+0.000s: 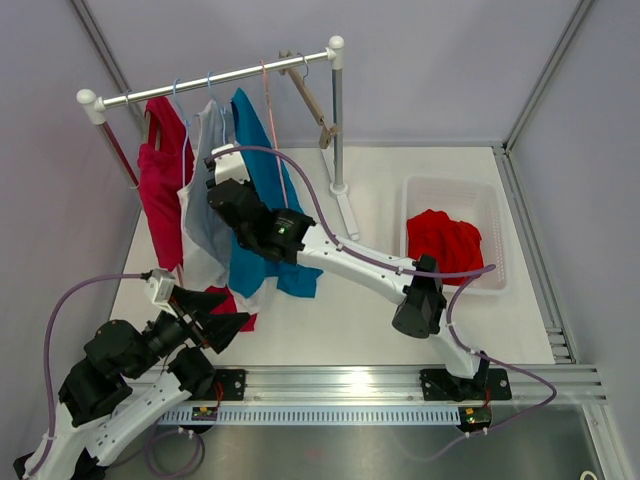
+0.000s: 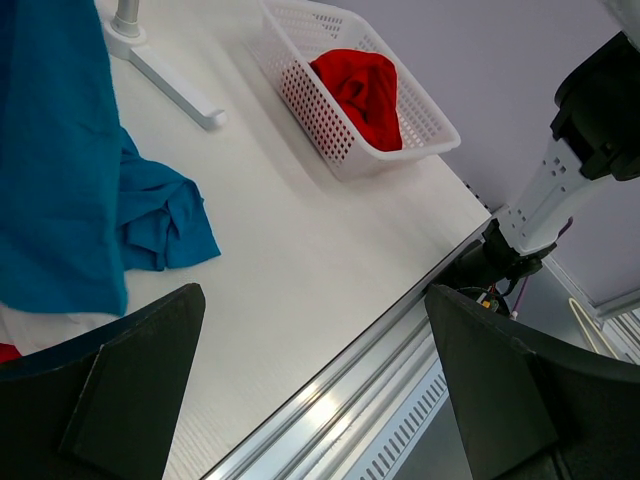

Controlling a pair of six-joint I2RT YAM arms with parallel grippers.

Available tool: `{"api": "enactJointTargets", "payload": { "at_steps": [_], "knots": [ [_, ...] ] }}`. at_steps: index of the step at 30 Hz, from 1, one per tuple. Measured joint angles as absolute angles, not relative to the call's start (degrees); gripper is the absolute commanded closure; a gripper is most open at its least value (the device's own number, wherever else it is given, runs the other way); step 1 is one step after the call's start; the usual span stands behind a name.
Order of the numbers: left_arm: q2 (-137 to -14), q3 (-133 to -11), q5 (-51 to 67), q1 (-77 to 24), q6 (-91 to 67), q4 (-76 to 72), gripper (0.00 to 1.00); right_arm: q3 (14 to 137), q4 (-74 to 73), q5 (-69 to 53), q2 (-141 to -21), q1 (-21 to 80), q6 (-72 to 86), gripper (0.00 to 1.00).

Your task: Remove the t-shirt from the hanger

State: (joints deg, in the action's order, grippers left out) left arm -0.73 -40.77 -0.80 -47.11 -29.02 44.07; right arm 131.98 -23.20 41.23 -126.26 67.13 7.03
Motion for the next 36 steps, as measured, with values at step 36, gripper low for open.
{"api": "enactJointTargets", "payload": {
  "at_steps": [36],
  "knots": [
    [-6.26,-46.09,-15.03,-47.11,-33.36,39.51,0.09,95.79,3.49,44.34,-103.07,69.80,-0.32,1.00]
  ]
}}
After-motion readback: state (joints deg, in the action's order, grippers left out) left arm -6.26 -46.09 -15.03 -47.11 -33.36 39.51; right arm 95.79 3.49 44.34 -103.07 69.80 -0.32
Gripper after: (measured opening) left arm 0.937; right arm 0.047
